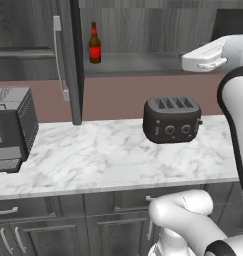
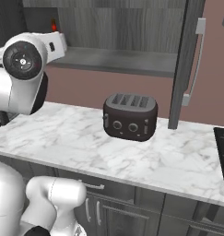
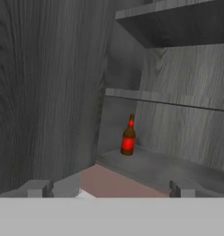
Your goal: Get the candle and the beer from the cabinet and move them to the dining counter.
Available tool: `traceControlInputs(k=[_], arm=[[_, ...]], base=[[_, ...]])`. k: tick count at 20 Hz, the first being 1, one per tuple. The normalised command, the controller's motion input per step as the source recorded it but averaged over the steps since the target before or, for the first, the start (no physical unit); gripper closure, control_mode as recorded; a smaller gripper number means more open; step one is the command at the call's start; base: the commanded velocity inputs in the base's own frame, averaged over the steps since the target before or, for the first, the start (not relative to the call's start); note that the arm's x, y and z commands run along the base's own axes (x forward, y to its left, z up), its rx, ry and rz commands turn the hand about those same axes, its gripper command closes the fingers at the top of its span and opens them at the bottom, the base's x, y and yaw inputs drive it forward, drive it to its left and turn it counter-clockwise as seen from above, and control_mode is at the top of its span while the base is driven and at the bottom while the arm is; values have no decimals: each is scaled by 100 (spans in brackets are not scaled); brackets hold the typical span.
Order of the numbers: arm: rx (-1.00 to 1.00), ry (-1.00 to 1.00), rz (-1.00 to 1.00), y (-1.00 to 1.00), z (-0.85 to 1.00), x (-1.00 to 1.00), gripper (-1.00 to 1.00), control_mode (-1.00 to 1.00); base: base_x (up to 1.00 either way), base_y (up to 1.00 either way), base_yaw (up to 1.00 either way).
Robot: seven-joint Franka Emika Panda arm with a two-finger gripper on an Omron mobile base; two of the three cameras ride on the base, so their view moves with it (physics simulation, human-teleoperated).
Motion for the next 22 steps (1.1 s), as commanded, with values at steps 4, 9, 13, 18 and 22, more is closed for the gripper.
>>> traceControlInputs(k=[4, 9, 13, 18, 22], arm=[[0, -1, 0, 0, 0, 34, -100, -100], [0, -5, 0, 0, 0, 33, -100, -100], [0, -3, 0, 2, 0, 34, -100, -100], [0, -1, 0, 3, 0, 37, -100, -100], [0, -6, 0, 1, 0, 33, -100, -100]], base=[[0, 0, 0], [0, 0, 0], [0, 0, 0], [0, 0, 0], [0, 0, 0]])
